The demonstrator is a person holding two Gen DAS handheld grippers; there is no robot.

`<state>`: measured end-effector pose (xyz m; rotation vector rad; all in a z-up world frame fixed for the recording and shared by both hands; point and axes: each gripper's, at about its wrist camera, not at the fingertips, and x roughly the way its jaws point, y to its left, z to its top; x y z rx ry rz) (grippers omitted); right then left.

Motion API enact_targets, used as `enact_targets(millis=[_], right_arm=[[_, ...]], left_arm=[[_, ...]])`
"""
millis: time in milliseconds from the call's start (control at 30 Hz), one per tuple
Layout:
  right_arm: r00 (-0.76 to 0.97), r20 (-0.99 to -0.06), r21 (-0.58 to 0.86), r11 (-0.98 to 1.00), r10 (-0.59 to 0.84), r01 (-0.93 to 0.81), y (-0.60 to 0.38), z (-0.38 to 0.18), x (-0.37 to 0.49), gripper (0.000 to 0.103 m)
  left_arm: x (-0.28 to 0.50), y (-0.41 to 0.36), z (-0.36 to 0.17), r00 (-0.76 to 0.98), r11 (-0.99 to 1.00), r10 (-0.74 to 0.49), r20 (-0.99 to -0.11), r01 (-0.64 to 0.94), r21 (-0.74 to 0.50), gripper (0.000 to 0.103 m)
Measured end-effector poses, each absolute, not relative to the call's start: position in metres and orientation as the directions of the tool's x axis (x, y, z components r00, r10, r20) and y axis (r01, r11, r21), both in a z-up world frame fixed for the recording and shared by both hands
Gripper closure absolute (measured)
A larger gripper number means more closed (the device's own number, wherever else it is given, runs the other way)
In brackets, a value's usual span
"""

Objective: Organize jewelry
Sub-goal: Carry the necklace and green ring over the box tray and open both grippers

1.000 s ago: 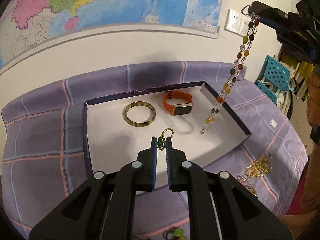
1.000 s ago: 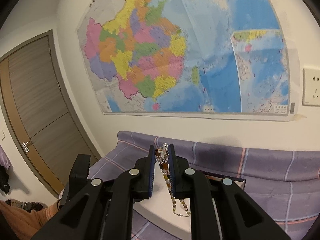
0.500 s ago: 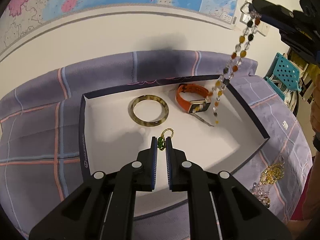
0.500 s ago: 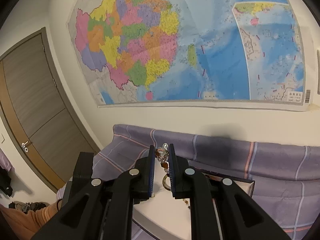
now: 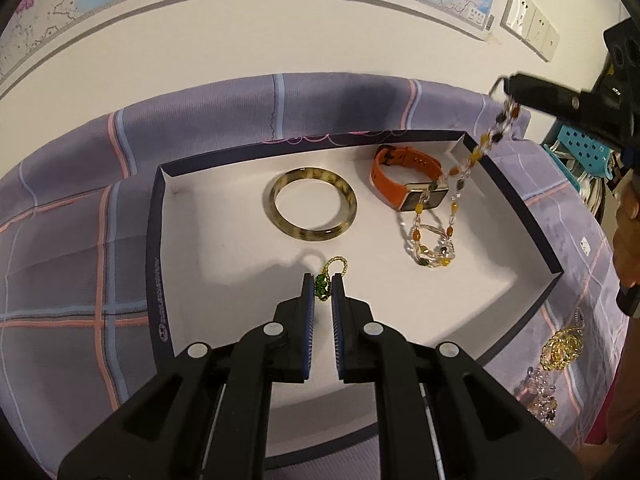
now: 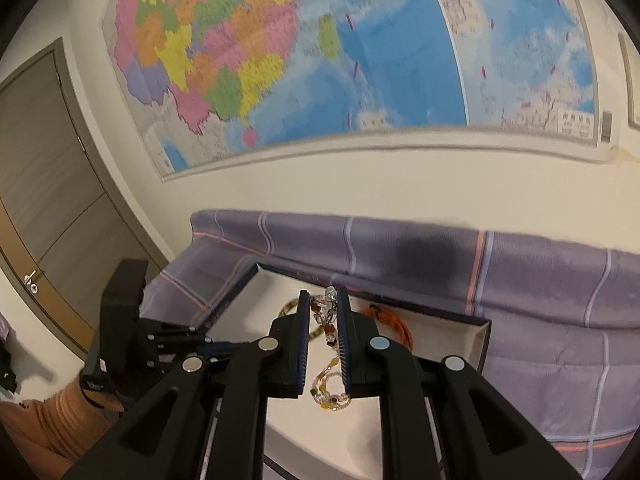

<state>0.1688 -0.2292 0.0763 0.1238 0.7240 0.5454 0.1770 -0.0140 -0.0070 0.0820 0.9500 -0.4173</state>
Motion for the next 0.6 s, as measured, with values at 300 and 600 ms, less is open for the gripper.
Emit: enact_targets(millis=[300,600], right_arm=[[0.579,-0.644,0.278,0.858,0.500,-0.431,-0.223,0.049,0.173,0.091],[0.532,-0.692,0.260,0.855,0.489,-0.448,-0.211,0.027,0.177,0.091]], left_arm=[[0.189,-0.019,-0.014,0.494,0.921,-0.303,-0.815,0.370,-0.118,0.094],[0.200,-0.025,-0.016,0.489,0.927,-0.293,-0.821,0.355,-0.120,0.094]])
